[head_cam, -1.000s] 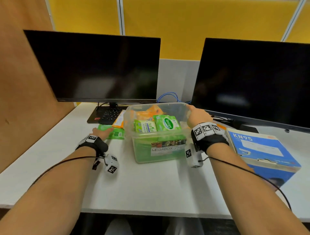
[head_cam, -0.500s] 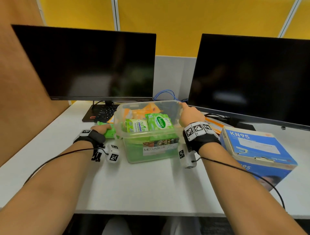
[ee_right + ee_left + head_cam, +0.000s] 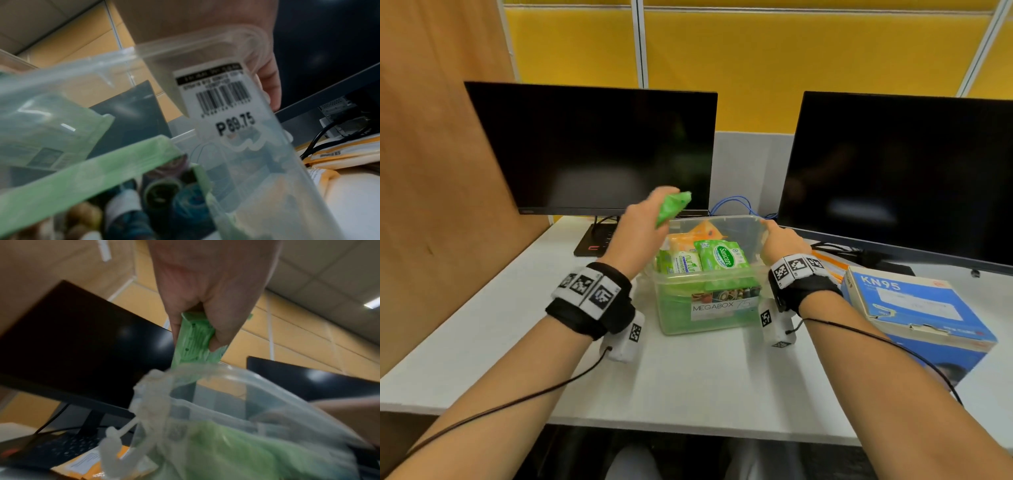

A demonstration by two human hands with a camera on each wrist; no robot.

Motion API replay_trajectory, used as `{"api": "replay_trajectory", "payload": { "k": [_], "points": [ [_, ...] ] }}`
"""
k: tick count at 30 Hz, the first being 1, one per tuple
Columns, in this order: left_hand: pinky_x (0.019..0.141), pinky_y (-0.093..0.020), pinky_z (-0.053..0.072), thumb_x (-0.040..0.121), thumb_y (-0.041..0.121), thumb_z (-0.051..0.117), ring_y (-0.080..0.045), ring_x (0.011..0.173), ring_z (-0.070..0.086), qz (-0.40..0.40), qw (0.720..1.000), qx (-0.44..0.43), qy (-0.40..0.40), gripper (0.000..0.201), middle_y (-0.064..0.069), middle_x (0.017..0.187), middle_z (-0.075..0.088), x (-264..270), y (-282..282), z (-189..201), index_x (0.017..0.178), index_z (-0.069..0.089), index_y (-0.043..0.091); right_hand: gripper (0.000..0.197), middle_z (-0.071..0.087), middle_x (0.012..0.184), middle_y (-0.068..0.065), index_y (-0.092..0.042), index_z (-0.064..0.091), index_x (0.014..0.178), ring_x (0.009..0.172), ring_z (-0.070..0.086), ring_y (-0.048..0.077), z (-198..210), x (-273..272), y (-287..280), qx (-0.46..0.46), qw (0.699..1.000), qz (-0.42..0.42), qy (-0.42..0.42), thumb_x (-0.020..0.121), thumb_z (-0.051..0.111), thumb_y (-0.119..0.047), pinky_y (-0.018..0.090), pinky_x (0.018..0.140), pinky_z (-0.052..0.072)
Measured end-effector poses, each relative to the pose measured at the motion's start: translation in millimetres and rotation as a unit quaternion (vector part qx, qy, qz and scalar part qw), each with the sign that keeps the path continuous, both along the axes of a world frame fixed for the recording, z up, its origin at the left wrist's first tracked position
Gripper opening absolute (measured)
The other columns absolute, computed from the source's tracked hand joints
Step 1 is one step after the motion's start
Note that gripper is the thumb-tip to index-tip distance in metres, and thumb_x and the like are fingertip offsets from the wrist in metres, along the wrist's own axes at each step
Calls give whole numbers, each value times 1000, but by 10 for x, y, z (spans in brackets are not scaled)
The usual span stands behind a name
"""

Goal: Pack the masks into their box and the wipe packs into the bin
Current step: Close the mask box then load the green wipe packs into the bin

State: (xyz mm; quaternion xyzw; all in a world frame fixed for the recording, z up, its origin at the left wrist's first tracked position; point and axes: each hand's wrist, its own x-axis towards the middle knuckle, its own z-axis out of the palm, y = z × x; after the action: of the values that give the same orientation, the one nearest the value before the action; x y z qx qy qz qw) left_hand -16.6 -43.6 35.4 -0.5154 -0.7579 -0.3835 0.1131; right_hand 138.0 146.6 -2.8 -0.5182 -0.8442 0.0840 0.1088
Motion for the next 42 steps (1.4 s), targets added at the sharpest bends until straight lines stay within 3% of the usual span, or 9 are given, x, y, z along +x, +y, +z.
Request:
{"api": "replay_trajectory", "payload": {
  "k": [4, 9, 15, 20, 25, 28, 31, 35, 42],
  "points": [
    [90, -36, 48, 90, 13, 59, -26, 106, 61, -54, 971, -210, 99, 54, -8, 119, 63, 240, 142, -152, 138, 42, 33, 38, 53, 126, 14, -12, 51, 129, 119, 44, 33, 29, -16, -53, 111, 993, 22, 18, 91, 47, -13, 41, 93, 42],
    [104, -35, 33, 96, 56, 35, -24, 130, 42, -95, 915, -392, 13, 55, -4, 144, 46, 228, 289, -134, 141, 44, 27, 38, 56, 126, 14, -23, 56, 126, 115, 52, 33, 30, -152, -238, -7, 992, 50, 113, 93, 44, -35, 42, 92, 45],
    [109, -46, 26, 87, 64, 46, -29, 135, 30, -40, 906, -420, 37, 44, -5, 145, 36, 14, 438, -229, 123, 49, 40, 62, 50, 140, 7, -16, 41, 142, 125, 50, 27, 157, -308, -385, -188, 975, 117, -22, 91, 51, -50, 36, 100, 40],
    [109, -50, 22, 84, 67, 47, -32, 138, 26, -2, 900, -435, 30, 62, -7, 150, 35, 10, 589, -310, 138, 33, 40, 72, 46, 141, 4, -20, 39, 142, 127, 47, 26, 253, -227, -302, -258, 964, 54, -28, 84, 59, -58, 37, 104, 38],
    [114, -55, 12, 90, 64, 34, -34, 144, 17, 30, 910, -414, -13, 65, -13, 156, 20, 32, 673, -409, 148, 19, 39, 128, 54, 133, 1, -28, 37, 141, 109, 59, 25, 180, -172, -191, -186, 980, -10, 66, 31, 72, -84, 42, 91, 51],
    [114, -56, 11, 92, 58, 34, -31, 142, 24, 31, 913, -405, -24, 61, -7, 154, 30, 31, 689, -408, 147, 28, 31, 142, 53, 134, 0, -31, 33, 143, 112, 58, 26, 102, -196, -109, -183, 982, -9, 53, 18, 69, -88, 44, 93, 51],
    [115, -57, 9, 90, 58, 40, -29, 140, 30, 20, 914, -404, -20, 64, -5, 150, 38, 36, 674, -401, 145, 31, 27, 130, 54, 131, 1, -29, 34, 142, 110, 58, 26, 170, -160, -183, -194, 980, -2, 36, 31, 71, -85, 40, 92, 50],
    [113, -55, 17, 85, 71, 38, -30, 142, 25, 5, 900, -435, 3, 77, -4, 155, 29, 21, 674, -395, 149, 23, 30, 84, 55, 132, 8, -18, 41, 140, 114, 56, 26, 262, -74, -197, -217, 976, 29, -21, 76, 60, -70, 37, 93, 48],
    [113, -60, 10, 80, 78, 35, -37, 145, 11, -8, 887, -462, 19, 87, -5, 160, 11, 53, 647, -369, 150, -2, 41, 73, 66, 114, 4, -18, 58, 125, 101, 63, 22, 226, -95, -126, -226, 972, 36, -53, 74, 64, -69, 31, 76, 49]
  ]
}}
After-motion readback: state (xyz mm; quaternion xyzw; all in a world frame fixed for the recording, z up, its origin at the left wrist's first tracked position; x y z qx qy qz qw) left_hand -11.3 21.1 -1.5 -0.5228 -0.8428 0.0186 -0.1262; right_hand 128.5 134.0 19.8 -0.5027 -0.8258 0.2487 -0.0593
